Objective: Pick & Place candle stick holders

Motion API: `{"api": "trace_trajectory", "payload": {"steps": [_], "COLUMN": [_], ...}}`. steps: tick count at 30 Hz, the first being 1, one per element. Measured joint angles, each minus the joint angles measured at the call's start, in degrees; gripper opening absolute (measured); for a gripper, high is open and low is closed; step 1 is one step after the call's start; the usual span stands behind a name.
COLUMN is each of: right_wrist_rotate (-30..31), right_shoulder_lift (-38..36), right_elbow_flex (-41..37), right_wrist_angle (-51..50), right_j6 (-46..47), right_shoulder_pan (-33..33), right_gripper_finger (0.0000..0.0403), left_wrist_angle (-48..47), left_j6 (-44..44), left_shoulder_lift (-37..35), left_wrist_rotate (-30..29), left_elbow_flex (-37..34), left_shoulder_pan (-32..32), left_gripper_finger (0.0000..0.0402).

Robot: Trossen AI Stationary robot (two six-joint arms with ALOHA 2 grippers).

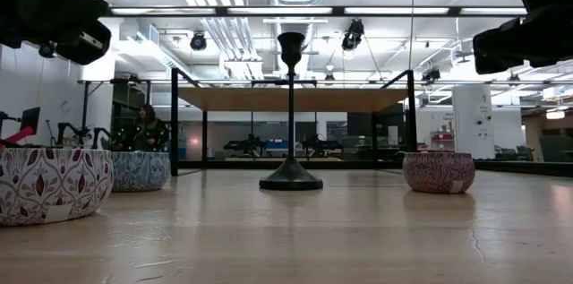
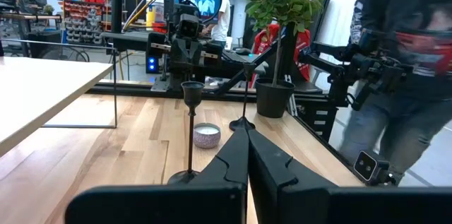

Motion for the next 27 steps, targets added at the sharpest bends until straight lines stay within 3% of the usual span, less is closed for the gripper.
{"api": "trace_trajectory", "payload": {"steps": [10,19,21,27], "right_wrist_rotate": [0.01,0.26,-0.71,-2.12], "right_shoulder_lift": [-0.01,-0.03,-0.02,0.29], "right_elbow_flex": [0.0,0.0,0.0,0.0], "right_wrist_angle": [0.0,2.65,4.1,12.69], "right_j6": [-0.33,-9.72,-2.79,36.2], "right_shoulder_pan": [0.0,0.0,0.02,0.04], "right_gripper_finger": [0.0008,0.0008,0.0008,0.0008], "left_wrist_angle": [0.01,0.01,0.02,0.02], "left_j6": [-0.01,-0.01,0.0,0.0], "left_shoulder_lift": [0.01,0.0,0.0,0.0], "left_wrist_rotate": [0.0,0.0,0.0,0.0], "left_elbow_flex": [0.0,0.0,0.0,0.0], "left_shoulder_pan": [0.0,0.01,0.01,0.02], "left_gripper_finger": [0.0003,0.0003,0.0003,0.0003]}}
